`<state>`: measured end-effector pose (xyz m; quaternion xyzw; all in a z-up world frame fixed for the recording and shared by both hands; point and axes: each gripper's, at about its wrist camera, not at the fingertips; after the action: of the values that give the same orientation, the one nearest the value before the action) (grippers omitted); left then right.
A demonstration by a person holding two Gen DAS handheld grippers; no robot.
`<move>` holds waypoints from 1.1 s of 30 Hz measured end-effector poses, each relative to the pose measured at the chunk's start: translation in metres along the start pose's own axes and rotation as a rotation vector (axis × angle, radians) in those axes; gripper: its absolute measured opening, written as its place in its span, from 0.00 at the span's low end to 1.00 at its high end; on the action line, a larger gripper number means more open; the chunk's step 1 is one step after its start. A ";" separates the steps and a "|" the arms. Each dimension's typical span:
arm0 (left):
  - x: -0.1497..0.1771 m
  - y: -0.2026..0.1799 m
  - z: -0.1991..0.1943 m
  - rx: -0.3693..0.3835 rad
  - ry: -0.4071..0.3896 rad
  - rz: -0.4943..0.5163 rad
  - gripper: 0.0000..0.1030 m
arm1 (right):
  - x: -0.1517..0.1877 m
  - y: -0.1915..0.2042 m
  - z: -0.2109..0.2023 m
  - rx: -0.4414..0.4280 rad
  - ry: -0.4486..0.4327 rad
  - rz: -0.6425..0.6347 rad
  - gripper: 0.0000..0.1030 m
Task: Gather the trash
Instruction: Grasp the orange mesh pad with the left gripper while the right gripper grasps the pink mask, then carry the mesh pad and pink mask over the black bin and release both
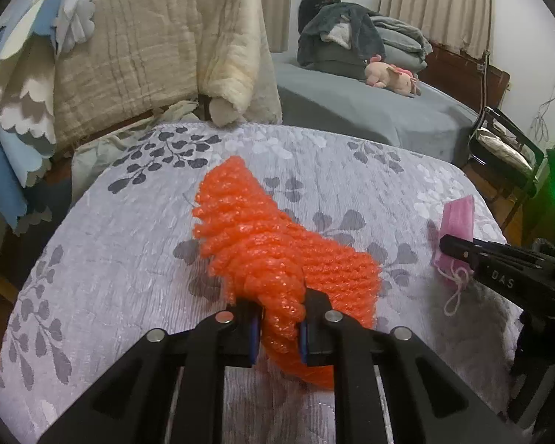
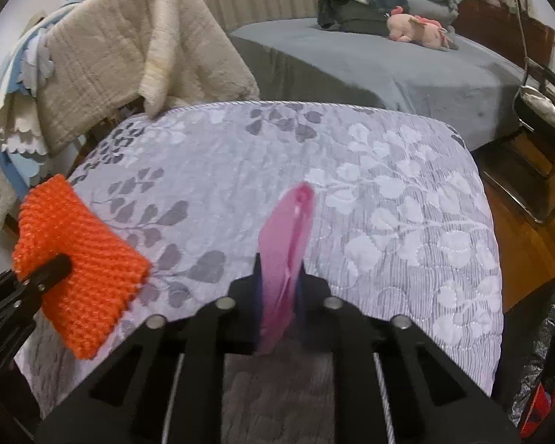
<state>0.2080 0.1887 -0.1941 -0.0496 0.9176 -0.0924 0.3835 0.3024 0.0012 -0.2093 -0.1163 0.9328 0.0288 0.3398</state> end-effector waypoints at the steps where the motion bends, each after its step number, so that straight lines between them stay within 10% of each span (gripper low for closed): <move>1: -0.001 -0.001 -0.002 -0.002 -0.003 0.003 0.15 | 0.000 0.000 -0.006 -0.010 -0.012 0.002 0.12; 33: -0.004 -0.094 -0.108 0.071 -0.113 0.079 0.15 | 0.028 -0.035 -0.183 -0.037 -0.201 0.000 0.12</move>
<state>0.1351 0.1121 -0.0975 -0.0047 0.8919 -0.1068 0.4395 0.1754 -0.0628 -0.0863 -0.1190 0.8934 0.0575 0.4294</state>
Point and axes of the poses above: each gripper's, at about its wrist camera, not at the fingertips, and z roughly the way its jaws point, y to its left, x to its underside, and after that the axes turned 11 degrees about x, right-handed
